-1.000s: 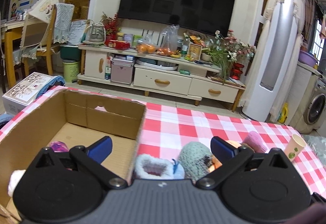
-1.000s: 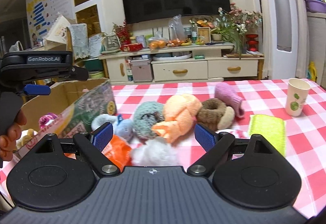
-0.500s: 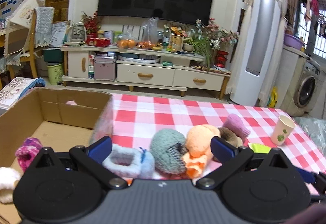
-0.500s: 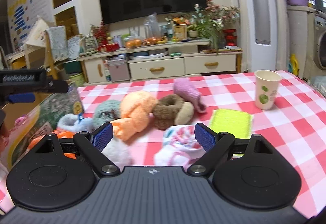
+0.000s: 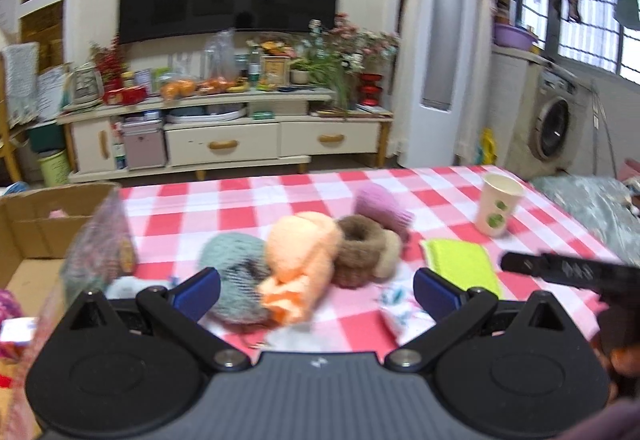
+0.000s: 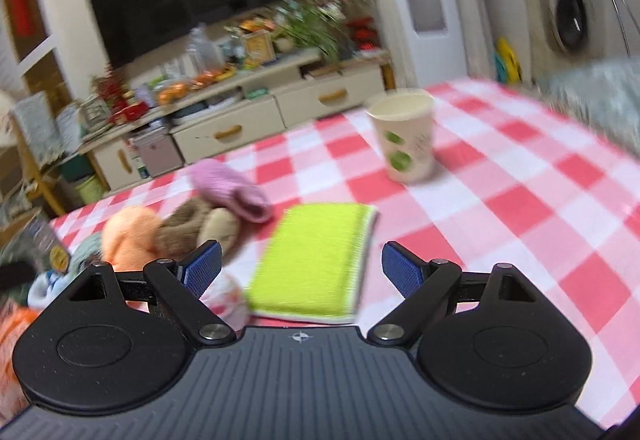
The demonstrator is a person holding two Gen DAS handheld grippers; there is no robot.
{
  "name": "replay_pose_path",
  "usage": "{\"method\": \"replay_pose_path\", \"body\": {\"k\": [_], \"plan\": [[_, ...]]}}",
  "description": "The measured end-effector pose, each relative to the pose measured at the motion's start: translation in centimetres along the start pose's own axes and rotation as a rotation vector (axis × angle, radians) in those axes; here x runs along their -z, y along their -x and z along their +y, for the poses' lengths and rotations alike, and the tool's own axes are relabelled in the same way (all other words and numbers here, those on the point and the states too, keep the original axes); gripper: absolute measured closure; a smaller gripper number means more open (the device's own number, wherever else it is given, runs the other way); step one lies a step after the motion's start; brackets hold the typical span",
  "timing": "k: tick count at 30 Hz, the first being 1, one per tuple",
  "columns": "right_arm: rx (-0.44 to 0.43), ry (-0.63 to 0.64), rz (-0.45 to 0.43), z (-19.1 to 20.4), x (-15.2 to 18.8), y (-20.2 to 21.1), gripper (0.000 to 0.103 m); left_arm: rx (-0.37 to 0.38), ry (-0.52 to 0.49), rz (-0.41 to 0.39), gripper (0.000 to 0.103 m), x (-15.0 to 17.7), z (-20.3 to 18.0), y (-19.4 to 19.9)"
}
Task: Organize soft objects
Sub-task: 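Move the left tool back toward the remaining soft items, then grasp the green sponge with the right gripper while the left gripper grasps the floral cloth bundle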
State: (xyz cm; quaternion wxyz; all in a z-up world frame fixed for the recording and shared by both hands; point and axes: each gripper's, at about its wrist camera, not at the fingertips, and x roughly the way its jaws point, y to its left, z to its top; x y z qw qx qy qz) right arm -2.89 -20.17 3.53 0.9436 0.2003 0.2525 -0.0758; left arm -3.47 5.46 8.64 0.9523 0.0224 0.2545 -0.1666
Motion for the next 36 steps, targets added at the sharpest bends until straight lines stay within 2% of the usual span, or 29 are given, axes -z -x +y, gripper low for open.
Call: {"method": "replay_pose_path", "body": {"k": [4, 8, 12, 15, 18, 27, 30, 36], "plan": [[-0.025, -0.087, 0.032, -2.7, -0.5, -1.9, 0.0, 0.063, -0.038, 0.026, 0.001, 0.6, -2.2, -0.8], [-0.101, -0.175, 0.073, -4.3, -0.8, -3.6, 0.0, 0.112, -0.094, 0.059, 0.001, 1.5, -4.6, -2.0], [-0.118, -0.205, 0.102, -5.1, -1.1, -5.1, 0.0, 0.117, -0.132, 0.082, 0.003, 2.1, -6.0, -3.4], [-0.137, -0.228, 0.12, -5.7, -1.4, -5.8, 0.0, 0.118, -0.126, 0.111, 0.01, 2.3, -6.3, -4.7], [-0.145, -0.235, 0.142, -5.7, -1.6, -6.5, 0.0, 0.099, -0.123, 0.126, 0.013, 2.6, -6.5, -5.9], [-0.173, -0.244, 0.173, -4.1, -2.0, -6.6, 0.0, 0.073, -0.071, 0.164, 0.02, 2.7, -6.3, -8.3], [-0.192, -0.252, 0.181, -4.0, -2.1, -6.8, 0.0, 0.075, -0.018, 0.185, 0.02, 2.7, -5.9, -9.3], [-0.283, -0.302, 0.221, -3.7, -1.9, -7.2, 0.0, 0.067, 0.084, 0.194, 0.021, 2.3, -4.9, -10.7]]}}
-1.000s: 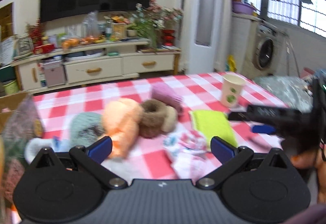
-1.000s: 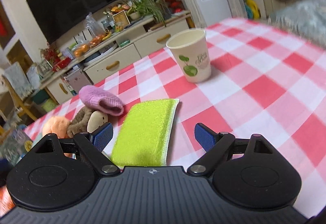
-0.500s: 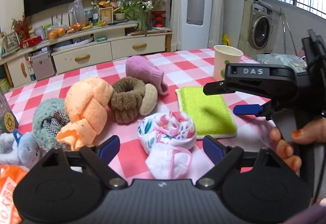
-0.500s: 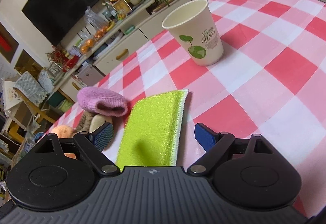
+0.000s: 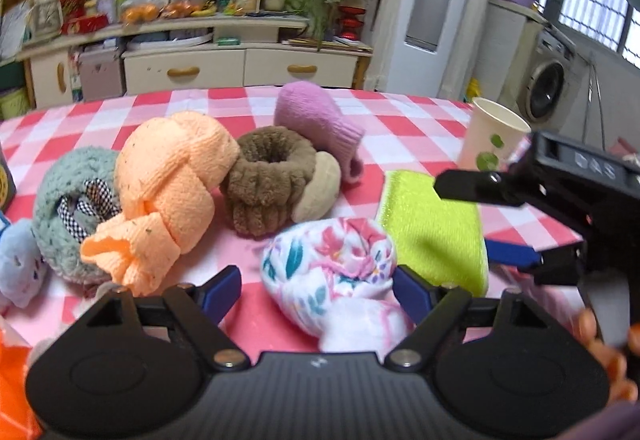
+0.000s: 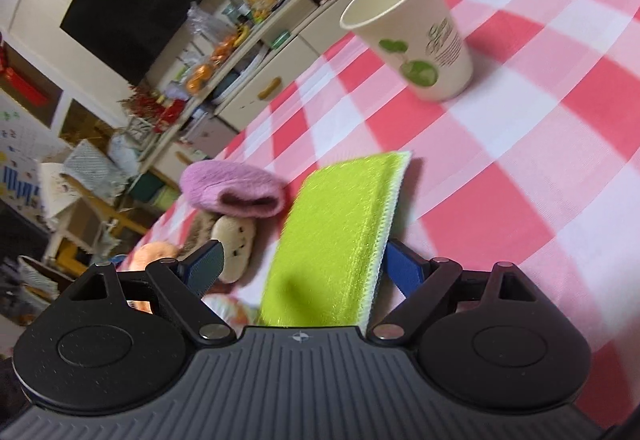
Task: Organize soft objects
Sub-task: 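Grasp the green sponge with the right gripper while the left gripper grasps the floral cloth bundle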
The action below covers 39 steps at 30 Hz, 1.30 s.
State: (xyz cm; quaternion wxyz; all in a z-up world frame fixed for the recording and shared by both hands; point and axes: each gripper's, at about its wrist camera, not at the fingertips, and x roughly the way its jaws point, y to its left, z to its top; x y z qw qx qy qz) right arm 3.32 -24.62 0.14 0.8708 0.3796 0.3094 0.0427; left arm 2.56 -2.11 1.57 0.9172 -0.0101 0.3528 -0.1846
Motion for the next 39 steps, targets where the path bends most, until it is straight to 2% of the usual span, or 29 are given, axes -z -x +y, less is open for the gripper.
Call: {"method": "replay_pose_path", "body": {"k": [5, 8, 10, 18, 23, 28, 29, 39], "plan": [[-0.08, -0.054, 0.012, -0.5, 0.1, -0.5, 0.0, 0.015, -0.014, 0.027, 0.022, 0.1, -0.4, -1.3], [-0.127, -0.074, 0.008, -0.4, 0.1, -0.9, 0.007, 0.017, -0.031, 0.023, 0.022, 0.1, -0.7, -1.3], [-0.15, -0.078, -0.001, -0.2, 0.2, -0.9, 0.012, 0.025, -0.02, 0.021, 0.022, 0.0, -0.5, -1.3], [-0.263, -0.044, -0.069, 1.4, -0.3, -0.9, 0.016, 0.046, -0.031, 0.02, 0.022, -0.1, -0.5, -1.5], [-0.231, -0.008, -0.056, 1.9, -0.4, -2.2, 0.025, 0.05, -0.032, 0.02, 0.022, -0.1, -0.6, -1.4], [-0.2, -0.019, -0.041, 1.5, -0.5, -3.4, 0.05, 0.058, -0.03, 0.02, 0.023, -0.1, -0.6, -1.4], [-0.204, -0.022, -0.043, 1.6, -0.5, -3.5, 0.053, 0.058, -0.027, 0.019, 0.025, 0.0, -0.5, -1.4], [-0.226, -0.011, -0.054, 1.3, -0.8, -3.1, 0.054, 0.056, 0.006, 0.018, 0.035, 0.2, -0.1, -0.9]]}}
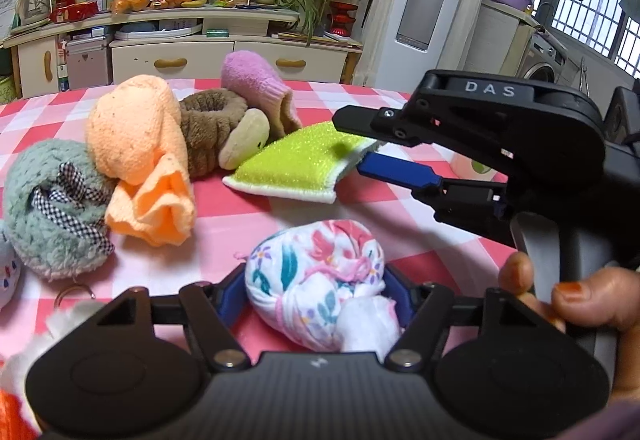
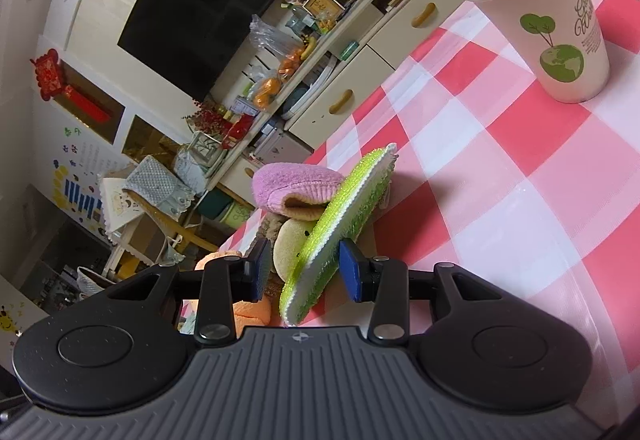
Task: Organize soft objects
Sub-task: 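Grasp the green sponge with the right gripper while the left gripper grasps the floral cloth bundle, then lift the green sponge with the right gripper while the left gripper lifts the floral bundle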
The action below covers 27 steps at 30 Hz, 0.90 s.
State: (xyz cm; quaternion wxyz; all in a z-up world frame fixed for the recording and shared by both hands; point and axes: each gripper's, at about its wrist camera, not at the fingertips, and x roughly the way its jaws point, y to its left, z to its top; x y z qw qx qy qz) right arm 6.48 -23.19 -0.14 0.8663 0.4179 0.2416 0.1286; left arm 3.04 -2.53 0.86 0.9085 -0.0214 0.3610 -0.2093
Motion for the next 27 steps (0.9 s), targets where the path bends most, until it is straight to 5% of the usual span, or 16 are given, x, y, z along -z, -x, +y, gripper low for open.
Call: {"method": "replay_pose_path", "body": {"k": [7, 11, 27], "plan": [[0.034, -0.051, -0.032, -0.4, 0.3, 0.0, 0.056, -0.012, 0.033, 0.005, 0.036, 0.3, 0.2, 0.5], [0.087, -0.008, -0.02, 0.2, 0.3, -0.2, 0.08, -0.009, 0.054, 0.014, 0.036, 0.2, 0.5, 0.5], [0.203, 0.164, -0.005, 1.6, 0.8, 1.5, 0.092, -0.008, 0.077, 0.02, 0.036, -0.1, 0.9, 1.2]]}}
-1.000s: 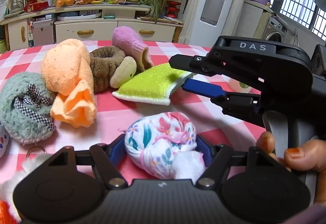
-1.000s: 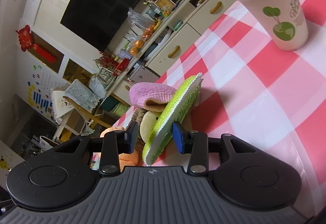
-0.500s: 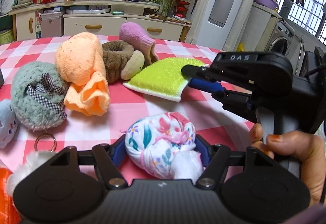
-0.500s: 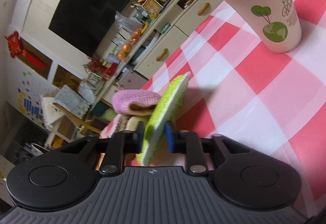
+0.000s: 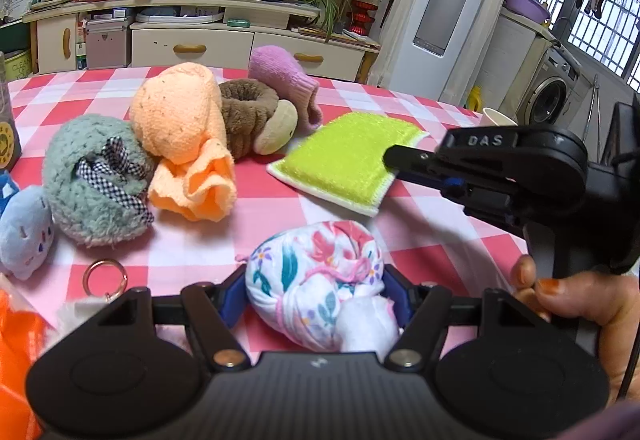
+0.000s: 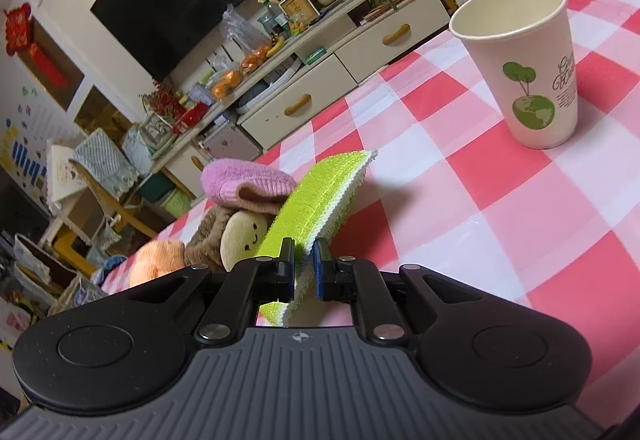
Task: Organize soft objects
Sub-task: 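Lift the green sponge with the right gripper while the left gripper lifts the floral bundle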
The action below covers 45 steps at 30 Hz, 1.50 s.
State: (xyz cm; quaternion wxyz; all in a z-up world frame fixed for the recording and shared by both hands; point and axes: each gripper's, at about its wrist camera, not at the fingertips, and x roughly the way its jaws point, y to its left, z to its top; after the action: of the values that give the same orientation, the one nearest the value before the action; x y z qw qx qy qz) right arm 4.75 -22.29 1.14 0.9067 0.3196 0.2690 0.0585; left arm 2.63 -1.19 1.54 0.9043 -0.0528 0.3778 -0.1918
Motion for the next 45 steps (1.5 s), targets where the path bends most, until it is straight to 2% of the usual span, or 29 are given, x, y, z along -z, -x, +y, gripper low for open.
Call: {"method": "replay_pose_path", "body": {"k": [9, 15, 19, 23, 27, 33, 36, 39, 41, 42, 43, 45], "plan": [[0.007, 0.178, -0.002, 1.2, 0.5, 3.5, 0.093, -0.029, 0.041, -0.038, 0.036, -0.6, 1.4, 1.5], [0.0, 0.345, 0.032, 3.2, 2.2, 8.3, 0.094, -0.021, 0.074, -0.048, 0.035, -0.5, 2.1, 2.2], [-0.005, 0.402, 0.082, 4.0, 4.1, 10.8, 0.095, 0.023, 0.062, -0.009, 0.035, 0.5, 1.7, 2.4], [0.012, 0.419, 0.105, 4.0, 5.5, 10.3, 0.095, 0.037, -0.001, 0.012, 0.035, 2.0, 0.4, 3.1], [-0.005, 0.323, 0.07, 2.7, 6.2, 9.7, 0.086, 0.041, -0.031, 0.011, 0.035, 3.0, 0.1, 3.6], [-0.047, 0.037, 0.04, -1.4, 6.8, 9.5, 0.071, 0.043, -0.072, 0.012, 0.035, 3.7, -0.4, 3.3], [-0.061, -0.062, 0.031, -2.9, 6.9, 9.0, 0.065, 0.05, -0.074, 0.016, 0.035, 3.8, -0.5, 3.1], [-0.029, -0.056, 0.002, -3.3, 6.8, 8.9, 0.06, 0.054, -0.088, 0.02, 0.035, 4.0, -0.7, 3.1], [0.008, -0.026, -0.005, -3.1, 6.8, 8.8, 0.044, 0.058, -0.089, 0.023, 0.035, 4.0, -0.8, 3.1], [0.014, -0.018, -0.004, -3.0, 6.7, 8.8, 0.032, 0.058, -0.089, 0.023, 0.035, 4.0, -0.8, 3.1], [0.014, -0.011, 0.012, -3.1, 6.8, 8.8, 0.027, 0.058, -0.09, 0.024, 0.035, 4.0, -0.8, 3.1], [0.007, -0.007, 0.057, -3.1, 6.9, 8.3, 0.027, 0.059, -0.089, 0.025, 0.035, 4.0, -0.8, 3.1]]}}
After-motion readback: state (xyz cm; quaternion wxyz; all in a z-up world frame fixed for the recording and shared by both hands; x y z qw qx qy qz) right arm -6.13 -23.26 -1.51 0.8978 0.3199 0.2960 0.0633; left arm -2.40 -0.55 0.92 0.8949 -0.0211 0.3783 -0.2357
